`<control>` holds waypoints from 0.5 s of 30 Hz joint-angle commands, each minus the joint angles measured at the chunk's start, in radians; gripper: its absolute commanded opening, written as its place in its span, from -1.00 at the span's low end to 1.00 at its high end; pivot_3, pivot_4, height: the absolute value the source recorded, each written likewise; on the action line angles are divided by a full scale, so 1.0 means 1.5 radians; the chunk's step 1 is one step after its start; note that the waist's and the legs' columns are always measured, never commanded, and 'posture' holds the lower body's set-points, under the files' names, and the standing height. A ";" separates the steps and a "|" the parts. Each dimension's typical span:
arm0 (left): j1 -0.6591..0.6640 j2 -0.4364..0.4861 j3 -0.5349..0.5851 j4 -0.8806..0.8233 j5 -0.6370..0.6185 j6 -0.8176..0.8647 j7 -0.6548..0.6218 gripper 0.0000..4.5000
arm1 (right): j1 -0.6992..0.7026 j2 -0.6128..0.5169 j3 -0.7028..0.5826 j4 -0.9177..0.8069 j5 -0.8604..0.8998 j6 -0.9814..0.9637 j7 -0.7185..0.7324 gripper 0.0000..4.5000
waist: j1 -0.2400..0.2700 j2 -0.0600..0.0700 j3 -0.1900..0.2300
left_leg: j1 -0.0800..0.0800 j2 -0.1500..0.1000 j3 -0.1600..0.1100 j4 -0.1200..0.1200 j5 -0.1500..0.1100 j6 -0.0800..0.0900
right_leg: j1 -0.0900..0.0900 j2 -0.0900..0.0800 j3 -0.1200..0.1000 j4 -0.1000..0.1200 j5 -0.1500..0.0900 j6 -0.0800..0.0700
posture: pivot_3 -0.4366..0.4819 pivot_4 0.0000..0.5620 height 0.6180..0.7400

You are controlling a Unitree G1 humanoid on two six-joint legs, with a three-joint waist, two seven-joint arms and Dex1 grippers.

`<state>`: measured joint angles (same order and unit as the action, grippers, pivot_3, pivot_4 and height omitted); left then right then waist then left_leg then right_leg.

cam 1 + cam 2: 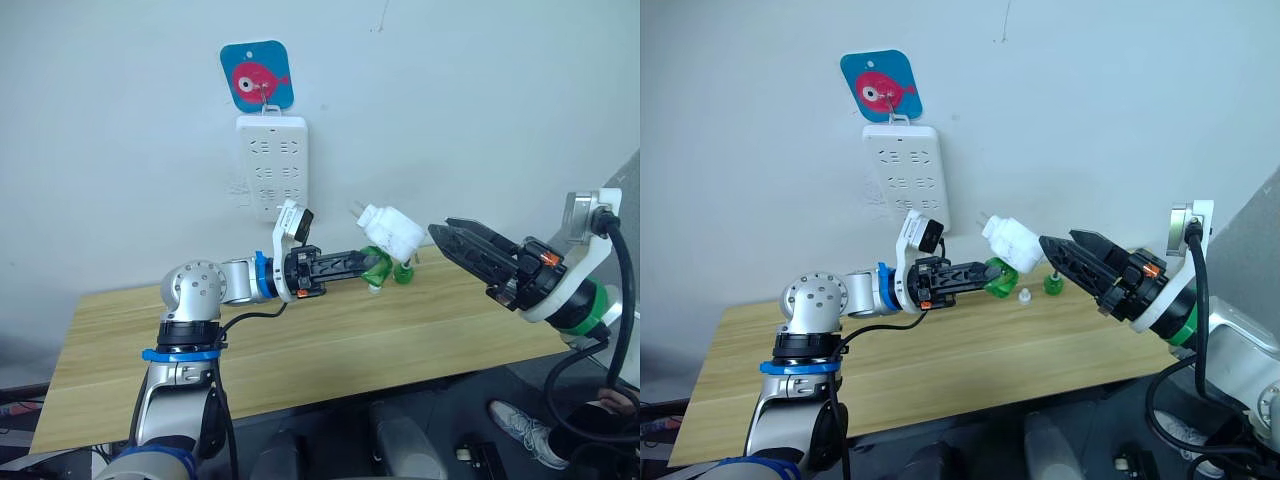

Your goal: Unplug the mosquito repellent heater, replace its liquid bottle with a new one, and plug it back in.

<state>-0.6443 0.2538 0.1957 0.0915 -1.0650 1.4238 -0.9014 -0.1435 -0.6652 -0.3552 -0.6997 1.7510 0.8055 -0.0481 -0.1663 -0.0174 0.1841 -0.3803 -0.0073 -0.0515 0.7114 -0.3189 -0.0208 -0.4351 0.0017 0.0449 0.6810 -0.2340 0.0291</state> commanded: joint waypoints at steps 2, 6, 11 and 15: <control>-0.031 -0.023 0.054 0.005 -0.068 0.035 0.059 0.01 | -0.003 0.006 0.028 0.007 0.011 -0.043 -0.002 1.00 | 0.000 0.000 -0.001 | 0.000 0.000 0.000 0.000 0.000 0.000 | 0.000 0.000 0.000 0.000 0.000 0.000 | -0.62 -0.60 1.00; -0.039 -0.031 0.071 0.017 -0.095 0.051 0.092 0.01 | -0.018 0.011 0.060 0.018 0.012 -0.057 0.010 1.00 | 0.000 0.001 -0.004 | 0.000 0.000 0.000 0.000 0.000 0.000 | 0.000 0.000 0.000 0.000 0.000 0.000 | -0.61 -0.61 1.00; -0.038 -0.032 0.075 0.015 -0.130 0.077 0.116 0.01 | -0.059 0.025 0.101 0.037 0.000 -0.065 0.026 1.00 | -0.001 0.001 -0.007 | 0.000 0.000 0.000 0.000 0.000 0.000 | 0.000 0.001 0.000 0.000 0.000 0.000 | -0.61 -0.63 1.00; -0.039 -0.031 0.078 0.017 -0.150 0.083 0.130 0.01 | -0.091 0.033 0.125 0.056 -0.009 -0.063 0.041 1.00 | 0.000 0.001 -0.010 | 0.000 0.000 0.000 0.000 0.000 0.000 | 0.000 0.001 0.000 0.000 0.000 0.000 | -0.61 -0.63 1.00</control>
<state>-0.6844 0.2094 0.3023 0.1308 -1.2547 1.5434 -0.7108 -0.2580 -0.6189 -0.1660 -0.5999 1.7364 0.7265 -0.0153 -0.1664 -0.0155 0.1698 -0.3802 -0.0074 -0.0514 0.7113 -0.3187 -0.0212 -0.4351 0.0028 0.0454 0.6808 -0.2340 0.0291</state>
